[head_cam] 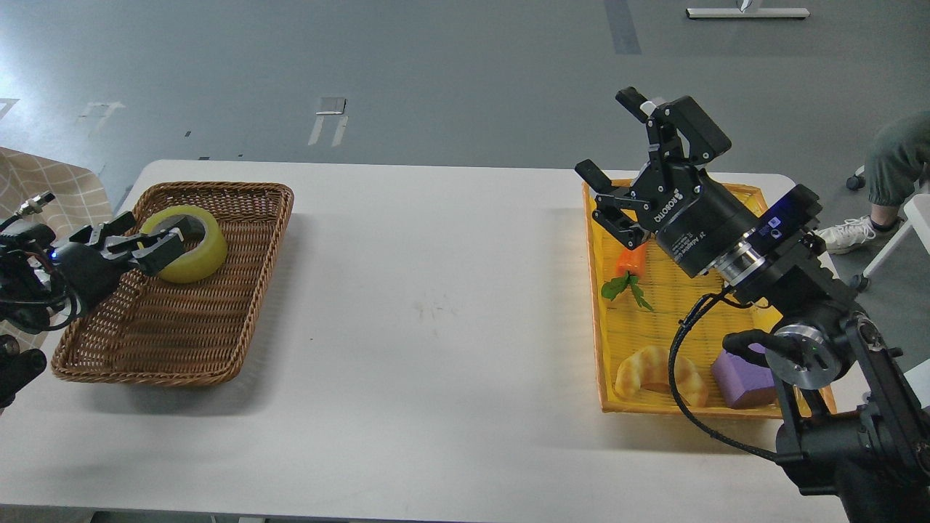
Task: Place and transfer tape with both arms
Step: 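Lower the tape into the basket and open the left gripper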
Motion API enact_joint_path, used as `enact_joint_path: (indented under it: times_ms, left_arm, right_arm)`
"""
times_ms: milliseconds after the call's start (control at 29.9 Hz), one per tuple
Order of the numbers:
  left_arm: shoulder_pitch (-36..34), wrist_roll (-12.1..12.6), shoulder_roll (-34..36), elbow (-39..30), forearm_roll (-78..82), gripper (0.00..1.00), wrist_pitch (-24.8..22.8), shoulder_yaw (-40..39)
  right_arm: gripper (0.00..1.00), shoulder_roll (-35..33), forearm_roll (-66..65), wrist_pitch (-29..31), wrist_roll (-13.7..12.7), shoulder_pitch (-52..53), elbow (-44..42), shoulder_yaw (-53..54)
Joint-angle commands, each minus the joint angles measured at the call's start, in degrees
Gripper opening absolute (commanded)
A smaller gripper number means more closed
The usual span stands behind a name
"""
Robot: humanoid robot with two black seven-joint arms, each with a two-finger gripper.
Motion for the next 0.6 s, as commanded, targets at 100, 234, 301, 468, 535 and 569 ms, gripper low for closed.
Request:
enact_joint_path:
  times_ms: [100,234,301,468,535,569]
  left_arm:
    - [-3.28,0.00,-0.35,-7.59,-12.19,0.98,-1.76,-0.18]
    - [-5.56,0.00,-2.54,-13.55,-24.28,0.98,-6.76,-0.88]
    - [-7.05,0.00,-3.25,-15.57,-32.36,0.98,-8.26,-0.97]
    - [-10.75,0.00,-4.92,-20.15,-45.14,0.98,-11.60,-1.85]
    - [-11.54,0.00,-6.06,-22.43,-46.99,0.98,-13.88,-3.16]
    - [-11.54,0.00,-6.59,-23.31,-47.35,0.98,-14.76,-4.04]
  right_arm:
    - [1.00,0.00,-0.38,-0.44,0.00,0.87,-0.23,0.17]
    - [1.00,0.00,-0.90,-0.79,0.09,0.87,-0.32,0.17]
    - [1.00,0.00,-0.99,-0.97,0.09,0.87,-0.41,0.17]
    - [1.00,-0.09,-1.26,-2.29,0.09,1.05,-0.49,0.34]
    - [1.00,-0.09,-1.26,-2.90,0.18,1.57,-0.58,0.34]
    - [1.00,-0.09,-1.26,-2.90,0.18,1.75,-0.58,0.26]
